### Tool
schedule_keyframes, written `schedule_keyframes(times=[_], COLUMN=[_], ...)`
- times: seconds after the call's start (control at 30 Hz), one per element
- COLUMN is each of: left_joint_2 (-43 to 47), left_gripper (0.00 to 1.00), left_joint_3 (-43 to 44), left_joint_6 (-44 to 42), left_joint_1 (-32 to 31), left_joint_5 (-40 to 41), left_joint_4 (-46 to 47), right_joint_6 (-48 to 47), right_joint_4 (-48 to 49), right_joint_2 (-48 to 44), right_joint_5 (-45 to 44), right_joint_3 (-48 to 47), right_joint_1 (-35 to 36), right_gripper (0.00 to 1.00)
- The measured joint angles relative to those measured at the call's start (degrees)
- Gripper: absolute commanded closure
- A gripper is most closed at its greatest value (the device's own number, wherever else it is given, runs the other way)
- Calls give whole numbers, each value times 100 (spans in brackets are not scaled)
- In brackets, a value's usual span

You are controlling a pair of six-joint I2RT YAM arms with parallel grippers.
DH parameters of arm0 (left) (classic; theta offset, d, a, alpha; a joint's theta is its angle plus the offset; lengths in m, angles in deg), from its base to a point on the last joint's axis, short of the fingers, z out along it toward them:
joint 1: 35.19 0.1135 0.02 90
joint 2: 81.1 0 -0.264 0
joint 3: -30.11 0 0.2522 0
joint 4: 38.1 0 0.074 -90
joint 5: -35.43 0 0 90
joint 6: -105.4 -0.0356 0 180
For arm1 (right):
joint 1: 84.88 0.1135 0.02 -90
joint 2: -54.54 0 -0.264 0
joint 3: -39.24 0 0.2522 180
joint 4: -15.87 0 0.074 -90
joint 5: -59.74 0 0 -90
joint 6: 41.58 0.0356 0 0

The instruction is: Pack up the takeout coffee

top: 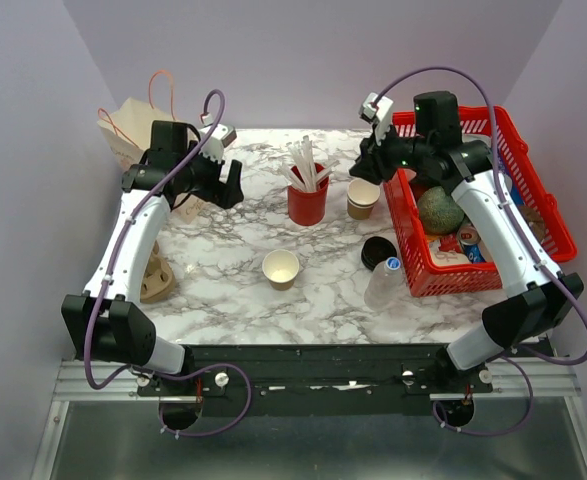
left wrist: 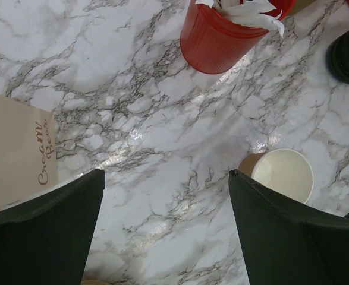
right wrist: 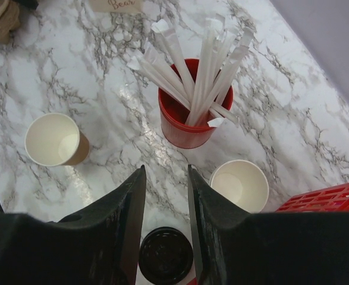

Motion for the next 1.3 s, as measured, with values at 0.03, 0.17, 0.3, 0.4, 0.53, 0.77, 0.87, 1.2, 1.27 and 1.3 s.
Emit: schedule_keyframes(times=[0.03, 0.17, 0.3, 0.4, 0.53, 0.77, 0.87, 1.2, 1.27, 1.3], left_joint_2=[0, 0, 0, 2, 42, 291, 511, 1128, 1270, 1333], left_gripper=[8, 8, 8, 8, 8, 7, 7, 6, 5, 5], left_joint_3=[2, 0, 0, 0, -81, -544, -798, -1303, -1423, -1486], left_joint_6=[2, 7, 2, -17, -37, -39, -39, 70, 111, 120], left_joint_1=[-13, -66, -96, -125, -166, -201, -201, -219, -227, -227], left_joint_5=[-11, -52, -105, -127, -157, -175, -177, -179, -177, -179], left_joint_4=[28, 105, 127, 136, 214, 461, 555, 828, 892, 909], right_joint_6=[-90, -356, -977, -1635, -2391, -3237, -3401, -2264, -1707, -1425], right_joint_4=[-59, -210, -754, -1436, -2243, -2826, -2863, -2994, -2951, -2959], right_joint_2=[0, 0, 96, 417, 782, 890, 1034, 2323, 2444, 2424], right_joint_5=[20, 44, 74, 0, -216, -1143, -1421, -2323, -2356, -2382], right_joint_3=[11, 48, -81, -459, -638, 4, 63, -750, -949, -896], right_joint_1=[0, 0, 46, 131, 308, 1047, 1139, 1117, 1128, 1134], right_gripper=[58, 58, 59, 60, 62, 69, 70, 62, 61, 61])
